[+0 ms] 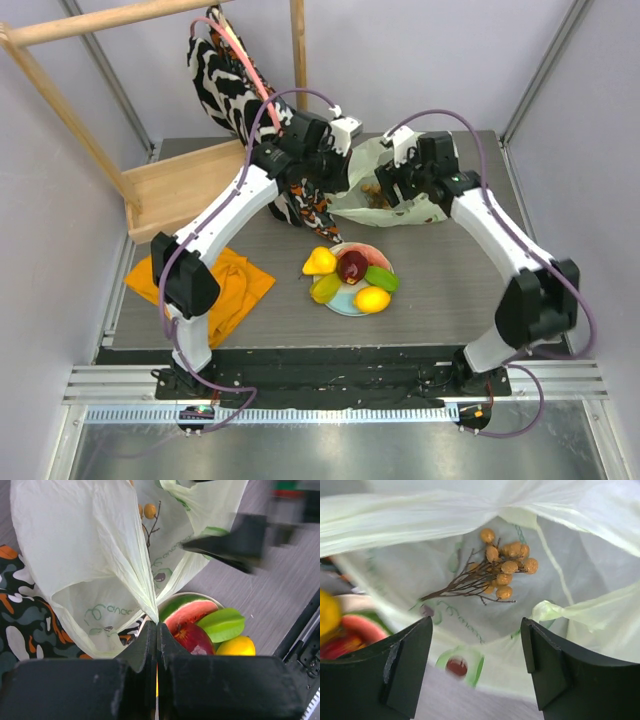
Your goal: Take the fake fruits out of the plastic bag
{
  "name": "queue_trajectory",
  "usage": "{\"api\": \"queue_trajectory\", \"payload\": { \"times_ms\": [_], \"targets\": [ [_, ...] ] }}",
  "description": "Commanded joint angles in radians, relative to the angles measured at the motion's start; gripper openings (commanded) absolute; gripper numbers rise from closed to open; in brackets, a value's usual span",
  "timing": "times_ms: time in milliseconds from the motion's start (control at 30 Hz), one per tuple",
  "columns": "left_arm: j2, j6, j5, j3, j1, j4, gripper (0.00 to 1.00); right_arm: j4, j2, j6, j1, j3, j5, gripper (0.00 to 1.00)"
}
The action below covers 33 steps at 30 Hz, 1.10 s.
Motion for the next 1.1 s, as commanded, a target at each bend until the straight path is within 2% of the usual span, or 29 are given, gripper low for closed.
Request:
{"api": "queue_trajectory", "payload": {
  "times_ms": [0,200,267,433,500,567,600,633,700,733,767,867,1067],
  "targets": [
    [-0.076,-0.017,0.04,-0.021,0.001,0.032,0.0,0.109,0.187,0.029,-0.015,0.097,0.112,0.79],
    [-0.07,-0.017,0.042,-0.027,-0.012,0.032,0.0,0.157,0.416,0.028,-0.017,0.215,0.238,0.92],
    [-0.068,-0.012,0.042,-0.032,-0.015,0.032,0.0,0.163,0.459,0.032,-0.021,0.247,0.267,0.92],
    [-0.07,-0.003,0.036,-0.046,-0.022,0.034,0.0,0.175,0.537,0.058,-0.026,0.266,0.223,0.93],
    [-0.067,-0.003,0.034,-0.046,-0.022,0.034,0.0,0.169,0.563,0.055,-0.024,0.264,0.203,0.89],
    [-0.065,-0.003,0.031,-0.043,-0.022,0.034,0.0,0.161,0.574,0.054,-0.024,0.264,0.161,0.77],
    [-0.064,-0.002,0.028,-0.041,-0.022,0.034,0.0,0.155,0.576,0.049,-0.027,0.263,0.134,0.69],
    [-0.061,-0.002,0.019,-0.041,-0.022,0.034,0.0,0.152,0.564,0.043,-0.027,0.264,0.122,0.54],
    [-0.054,0.001,0.009,-0.037,-0.022,0.034,0.0,0.138,0.538,0.036,-0.035,0.272,0.071,0.42],
    [-0.051,0.003,-0.003,-0.033,-0.022,0.034,0.0,0.128,0.506,0.032,-0.037,0.276,0.057,0.32],
    [-0.047,0.006,-0.009,-0.03,-0.022,0.034,0.0,0.121,0.482,0.028,-0.04,0.278,0.048,0.28],
    [-0.038,0.007,-0.026,-0.015,-0.022,0.034,0.0,0.085,0.381,0.04,-0.061,0.269,0.008,0.21],
    [-0.001,0.003,-0.053,0.034,-0.022,0.034,0.0,0.013,0.135,0.052,-0.101,0.189,-0.087,0.2]
  ]
}}
